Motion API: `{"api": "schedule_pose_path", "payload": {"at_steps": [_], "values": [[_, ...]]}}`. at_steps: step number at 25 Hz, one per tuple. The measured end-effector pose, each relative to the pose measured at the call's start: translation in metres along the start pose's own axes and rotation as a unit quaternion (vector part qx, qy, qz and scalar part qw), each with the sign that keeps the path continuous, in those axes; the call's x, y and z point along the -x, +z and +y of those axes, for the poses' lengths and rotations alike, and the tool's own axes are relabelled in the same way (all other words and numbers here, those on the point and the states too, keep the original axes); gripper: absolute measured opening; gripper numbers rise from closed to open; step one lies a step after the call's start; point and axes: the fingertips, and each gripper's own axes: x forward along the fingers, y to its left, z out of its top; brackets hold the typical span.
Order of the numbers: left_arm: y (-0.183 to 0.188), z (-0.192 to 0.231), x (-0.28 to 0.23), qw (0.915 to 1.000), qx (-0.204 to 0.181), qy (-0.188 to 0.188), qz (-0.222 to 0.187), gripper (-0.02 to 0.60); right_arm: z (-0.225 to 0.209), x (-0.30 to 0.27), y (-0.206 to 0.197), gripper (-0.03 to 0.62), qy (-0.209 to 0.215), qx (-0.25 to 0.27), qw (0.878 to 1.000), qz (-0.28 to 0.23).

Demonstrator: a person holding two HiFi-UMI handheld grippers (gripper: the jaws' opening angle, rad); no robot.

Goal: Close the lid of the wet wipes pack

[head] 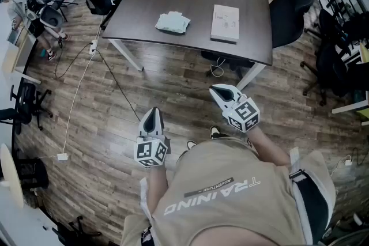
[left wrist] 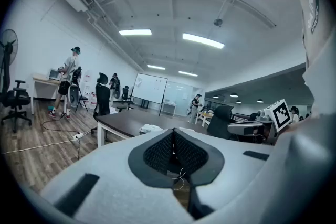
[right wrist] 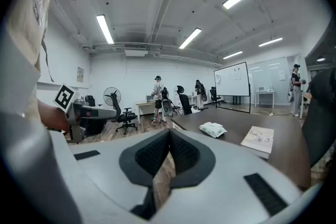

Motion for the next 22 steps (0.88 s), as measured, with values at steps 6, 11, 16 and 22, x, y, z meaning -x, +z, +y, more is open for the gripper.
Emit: {"api": "schedule_pose_path", "payload": {"at_steps": [6,11,16,22], "values": [[-0.005,0.017,0.012,1.0,0.007,-0.004,-0.001,0.005,0.024,-0.011,0.001,0.014,0.006,0.002,1.0,0.0],[-0.023,0.028,0.012,0.9995,0.029,-0.005,0.011,0.005,0.023,-0.014,-0.003,0.014,-0.015,-0.01,1.0,0.003],[-0.04,0.044,-0.004,0.9982,0.05,0.002,0.035,0.005,0.006,-0.027,-0.016,0.014,-0.019,-0.021,0.999,0.028],[-0.035,0.074,-0.063,0.9968,0.052,0.033,0.05,0.005,-0.052,-0.075,-0.03,0.014,-0.029,-0.042,0.998,0.041]]}}
